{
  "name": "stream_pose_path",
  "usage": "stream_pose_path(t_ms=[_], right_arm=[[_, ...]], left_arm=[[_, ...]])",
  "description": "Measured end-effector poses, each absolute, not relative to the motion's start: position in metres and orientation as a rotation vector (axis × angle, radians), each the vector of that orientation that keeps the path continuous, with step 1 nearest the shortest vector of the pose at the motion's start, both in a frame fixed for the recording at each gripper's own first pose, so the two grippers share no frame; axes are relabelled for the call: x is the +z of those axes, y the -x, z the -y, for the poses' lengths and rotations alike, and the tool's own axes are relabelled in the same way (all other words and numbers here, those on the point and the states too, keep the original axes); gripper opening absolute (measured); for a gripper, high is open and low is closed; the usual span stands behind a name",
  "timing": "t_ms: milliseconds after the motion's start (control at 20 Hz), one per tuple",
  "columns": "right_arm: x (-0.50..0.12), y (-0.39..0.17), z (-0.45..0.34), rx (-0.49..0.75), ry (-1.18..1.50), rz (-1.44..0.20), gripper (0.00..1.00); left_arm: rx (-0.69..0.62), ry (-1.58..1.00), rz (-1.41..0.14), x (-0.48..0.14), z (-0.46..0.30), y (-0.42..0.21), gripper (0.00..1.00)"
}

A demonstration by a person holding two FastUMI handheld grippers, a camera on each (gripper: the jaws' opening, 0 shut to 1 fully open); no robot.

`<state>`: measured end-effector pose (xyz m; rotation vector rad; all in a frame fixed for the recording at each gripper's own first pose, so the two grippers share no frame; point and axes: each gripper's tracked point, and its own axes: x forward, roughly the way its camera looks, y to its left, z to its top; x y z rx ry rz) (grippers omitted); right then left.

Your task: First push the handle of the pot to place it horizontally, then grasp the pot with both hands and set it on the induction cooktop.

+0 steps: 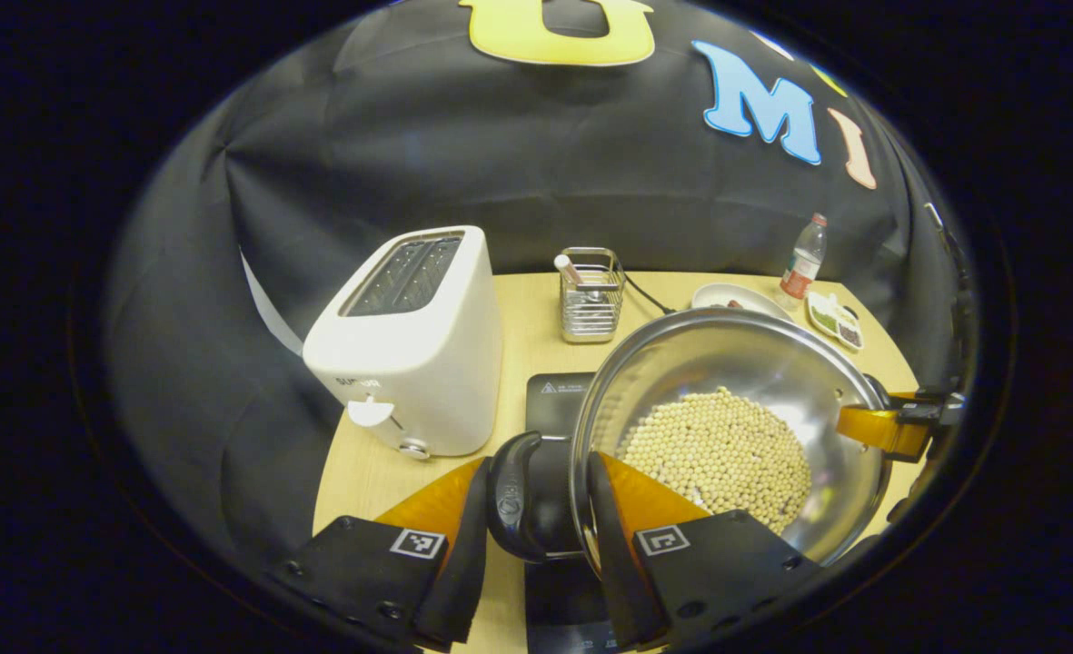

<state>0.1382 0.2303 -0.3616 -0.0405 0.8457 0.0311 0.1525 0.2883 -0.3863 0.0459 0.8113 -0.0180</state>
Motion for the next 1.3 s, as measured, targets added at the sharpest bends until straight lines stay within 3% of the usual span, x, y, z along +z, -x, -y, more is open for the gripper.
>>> stream_pose_path(t_ms=[650,800,850,900,1000,1100,1200,1300], right_arm=[[-0.373,-0.15,-0.246,0.016,0.035,-0.846,0.51],[-0.371,-0.15,-0.247,0.017,0.024,-0.832,0.51],[-0.371,-0.15,-0.248,0.017,0.02,-0.825,0.51],[-0.371,-0.151,-0.248,0.019,0.019,-0.814,0.51],[-0.371,-0.152,-0.248,0.024,0.007,-0.798,0.51],[-0.37,-0.154,-0.249,0.045,0.003,-0.781,0.54],[-0.362,-0.153,-0.245,0.051,-0.01,-0.76,0.62],[-0.344,-0.153,-0.24,0.062,-0.043,-0.709,0.71]], left_arm=[[-0.011,-0.032,-0.787,-0.4,-0.323,-0.151,0.59],[-0.005,-0.024,-0.773,-0.403,-0.324,-0.151,0.6],[-0.006,-0.028,-0.764,-0.404,-0.325,-0.149,0.66],[-0.005,-0.034,-0.755,-0.407,-0.323,-0.151,0.6],[0.007,-0.029,-0.734,-0.408,-0.322,-0.152,0.63],[0.039,0.01,-0.706,-0.401,-0.322,-0.151,0.67],[0.083,0.033,-0.663,-0.386,-0.33,-0.147,0.78],[0.11,0.054,-0.621,-0.366,-0.334,-0.141,0.82]])
